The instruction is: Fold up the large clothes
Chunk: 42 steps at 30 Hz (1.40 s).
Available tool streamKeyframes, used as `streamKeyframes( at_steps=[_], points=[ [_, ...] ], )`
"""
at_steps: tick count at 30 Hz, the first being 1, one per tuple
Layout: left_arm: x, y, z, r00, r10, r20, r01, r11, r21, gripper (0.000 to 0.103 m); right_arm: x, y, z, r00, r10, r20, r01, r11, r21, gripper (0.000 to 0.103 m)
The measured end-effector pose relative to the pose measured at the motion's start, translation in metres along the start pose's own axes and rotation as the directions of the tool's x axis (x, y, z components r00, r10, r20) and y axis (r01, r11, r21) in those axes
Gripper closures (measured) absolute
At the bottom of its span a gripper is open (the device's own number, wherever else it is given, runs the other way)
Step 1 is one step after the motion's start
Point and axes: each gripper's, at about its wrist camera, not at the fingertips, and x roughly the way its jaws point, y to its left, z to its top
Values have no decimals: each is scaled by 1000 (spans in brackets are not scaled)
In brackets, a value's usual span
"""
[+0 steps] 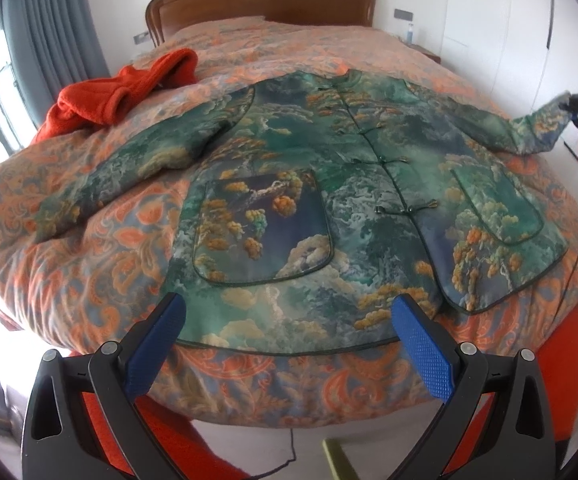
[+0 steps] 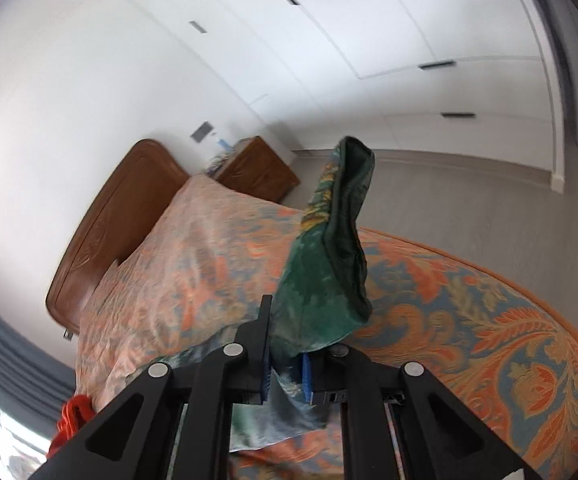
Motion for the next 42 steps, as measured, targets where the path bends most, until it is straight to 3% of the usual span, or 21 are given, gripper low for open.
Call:
streamKeyframes(
  at_steps=[3, 6, 9, 13, 17, 21, 23, 24, 25, 27, 32, 35, 37, 39, 42],
  points=[
    [-7, 3, -1, 1000, -9, 26, 9, 1000, -5, 0, -16, 76, -13, 996, 93, -15, -95, 985, -146, 92],
    [-14, 12, -3, 999, -9, 50, 10, 1000, -22, 0, -19, 150, -45, 982, 168, -88, -186, 945, -270, 92],
    [-17, 27, -10, 999, 4, 54, -1, 999, -51, 0, -6, 212, -94, 969, 170, -181, -229, 893, -388, 92],
    [-15, 49, -23, 999, 29, 29, -27, 995, -96, 0, 18, 253, -161, 954, 142, -265, -255, 850, -460, 92],
    [-12, 67, -38, 998, 67, -1, -67, 989, -129, 0, 44, 271, -226, 939, 72, -335, -242, 831, -501, 92],
    [-9, 78, -46, 995, 97, -20, -99, 984, -150, 0, 70, 263, -269, 914, 3, -406, -239, 812, -532, 88],
    [-7, 79, -46, 995, 99, -26, -102, 983, -155, 0, 77, 255, -290, 896, -37, -442, -233, 808, -541, 80],
    [-5, 78, -45, 995, 99, -27, -102, 983, -153, 0, 81, 252, -297, 880, -43, -472, -246, 810, -532, 67],
    [-3, 76, -43, 995, 96, -27, -99, 984, -147, 0, 82, 246, -305, 864, -41, -502, -262, 814, -518, 52],
    [1, 70, -36, 996, 82, -25, -84, 988, -129, 0, 83, 236, -316, 829, 27, -559, -329, 831, -447, 40],
    [12, 53, 1, 999, -49, -2, 49, 993, -106, 0, 46, 214, -316, 775, 171, -608, -439, 838, -324, 40],
    [26, 35, 35, 986, -165, 21, 166, 982, -89, 0, -7, 205, -314, 801, 228, -554, -488, 785, -382, 40],
    [45, 19, 64, 962, -272, 17, 273, 958, -84, 0, -43, 194, -319, 828, 248, -503, -494, 746, -445, 40],
    [72, -3, 98, 926, -377, -5, 376, 924, -70, 1, -83, 175, -329, 855, 262, -447, -483, 716, -504, 40],
    [123, -43, 145, 889, -452, -73, 450, 892, -43, 1, -125, 147, -345, 880, 255, -401, -454, 704, -546, 40]
  ],
)
